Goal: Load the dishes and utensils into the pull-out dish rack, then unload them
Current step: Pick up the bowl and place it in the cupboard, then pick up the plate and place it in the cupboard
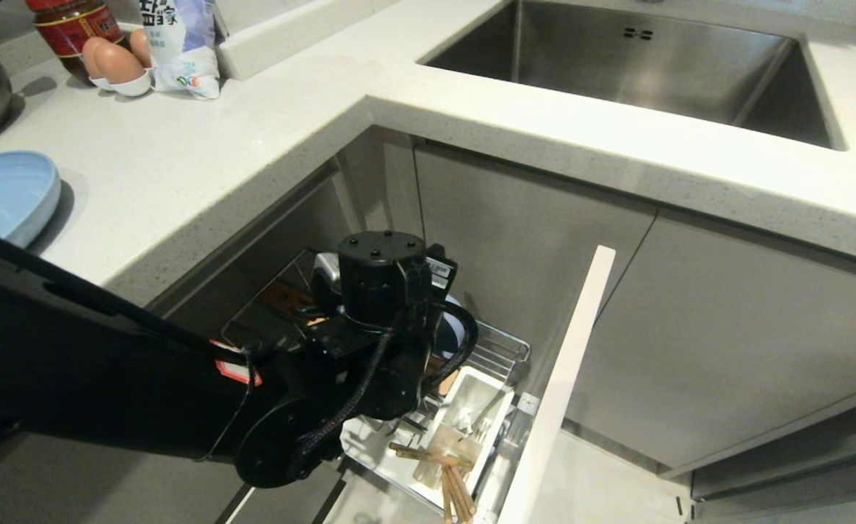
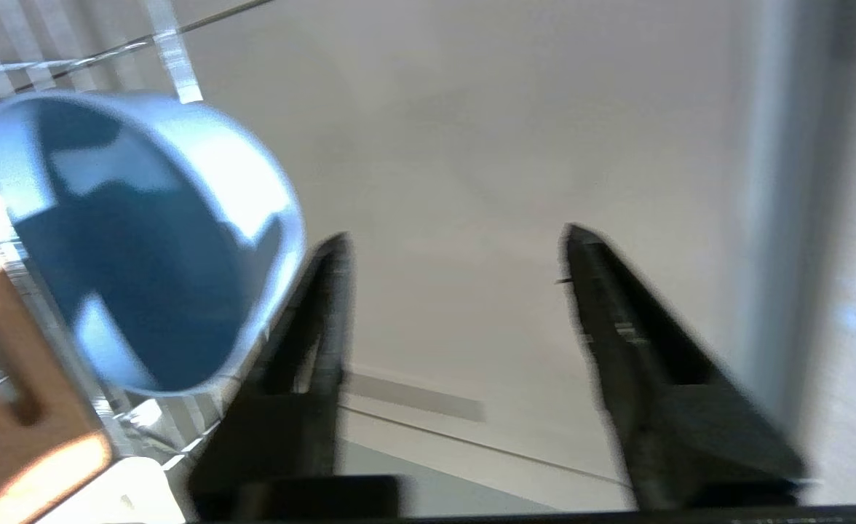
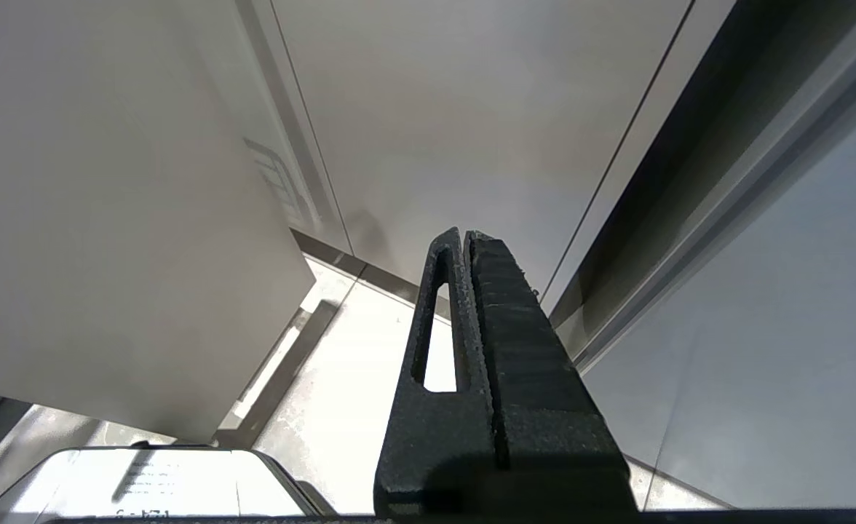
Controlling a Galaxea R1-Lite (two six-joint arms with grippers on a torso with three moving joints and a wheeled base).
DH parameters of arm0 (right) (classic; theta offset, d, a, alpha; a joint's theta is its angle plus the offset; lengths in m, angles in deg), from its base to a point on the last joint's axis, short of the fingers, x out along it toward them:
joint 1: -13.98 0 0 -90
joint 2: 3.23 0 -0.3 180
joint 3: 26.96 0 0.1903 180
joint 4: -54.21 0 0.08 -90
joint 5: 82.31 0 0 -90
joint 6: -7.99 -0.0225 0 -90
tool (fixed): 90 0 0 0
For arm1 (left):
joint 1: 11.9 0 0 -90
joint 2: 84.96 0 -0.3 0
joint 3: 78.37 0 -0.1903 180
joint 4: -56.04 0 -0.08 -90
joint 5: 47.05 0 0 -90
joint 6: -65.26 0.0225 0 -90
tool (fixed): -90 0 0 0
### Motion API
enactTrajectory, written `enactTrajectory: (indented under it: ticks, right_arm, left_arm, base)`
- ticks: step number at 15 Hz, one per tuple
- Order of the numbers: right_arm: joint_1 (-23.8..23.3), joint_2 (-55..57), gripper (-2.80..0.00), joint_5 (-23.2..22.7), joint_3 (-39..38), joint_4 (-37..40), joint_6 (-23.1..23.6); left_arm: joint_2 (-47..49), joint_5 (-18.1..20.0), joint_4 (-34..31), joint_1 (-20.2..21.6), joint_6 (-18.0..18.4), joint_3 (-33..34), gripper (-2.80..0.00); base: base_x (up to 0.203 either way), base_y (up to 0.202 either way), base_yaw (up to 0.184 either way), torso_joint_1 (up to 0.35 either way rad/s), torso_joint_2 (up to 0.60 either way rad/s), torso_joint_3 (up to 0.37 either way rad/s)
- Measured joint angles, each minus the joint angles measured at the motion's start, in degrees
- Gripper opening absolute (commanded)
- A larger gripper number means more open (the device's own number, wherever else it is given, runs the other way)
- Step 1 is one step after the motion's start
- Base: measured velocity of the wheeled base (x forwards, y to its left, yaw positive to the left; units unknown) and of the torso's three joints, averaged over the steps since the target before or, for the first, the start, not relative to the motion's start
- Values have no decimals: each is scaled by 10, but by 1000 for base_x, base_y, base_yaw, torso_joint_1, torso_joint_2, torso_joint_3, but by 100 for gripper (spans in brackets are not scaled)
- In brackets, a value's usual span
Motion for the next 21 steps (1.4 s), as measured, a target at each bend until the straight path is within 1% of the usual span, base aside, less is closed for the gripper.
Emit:
enactTrajectory:
  ticks: [2, 6, 8, 9, 11, 14, 17, 19, 20, 21]
  right_arm:
    - [0, 0, -280, 0, 0, 0, 0]
    - [0, 0, -280, 0, 0, 0, 0]
    - [0, 0, -280, 0, 0, 0, 0]
    - [0, 0, -280, 0, 0, 0, 0]
    - [0, 0, -280, 0, 0, 0, 0]
    - [0, 0, -280, 0, 0, 0, 0]
    - [0, 0, -280, 0, 0, 0, 0]
    - [0, 0, -280, 0, 0, 0, 0]
    - [0, 0, -280, 0, 0, 0, 0]
    - [0, 0, -280, 0, 0, 0, 0]
  left_arm:
    - [-15, -9, 0, -6, 35, -8, -280]
    - [-46, -61, 1, -15, 141, -32, -280]
    - [-67, -72, 1, -20, 200, -54, -280]
    - [-81, -73, 1, -22, 235, -68, -280]
    - [-114, -70, 6, -26, 316, -96, -280]
    - [-163, -60, 11, -27, 441, -140, -280]
    - [-203, -53, 8, -20, 574, -177, -280]
    - [-221, -50, -5, -7, 655, -208, -280]
    - [-228, -50, -14, 9, 689, -225, -280]
    - [-235, -50, -27, 27, 708, -239, -280]
  base:
    - [0, 0, 0, 0, 0, 0]
    - [0, 0, 0, 0, 0, 0]
    - [0, 0, 0, 0, 0, 0]
    - [0, 0, 0, 0, 0, 0]
    - [0, 0, 0, 0, 0, 0]
    - [0, 0, 0, 0, 0, 0]
    - [0, 0, 0, 0, 0, 0]
    - [0, 0, 0, 0, 0, 0]
    - [0, 0, 0, 0, 0, 0]
    - [0, 0, 0, 0, 0, 0]
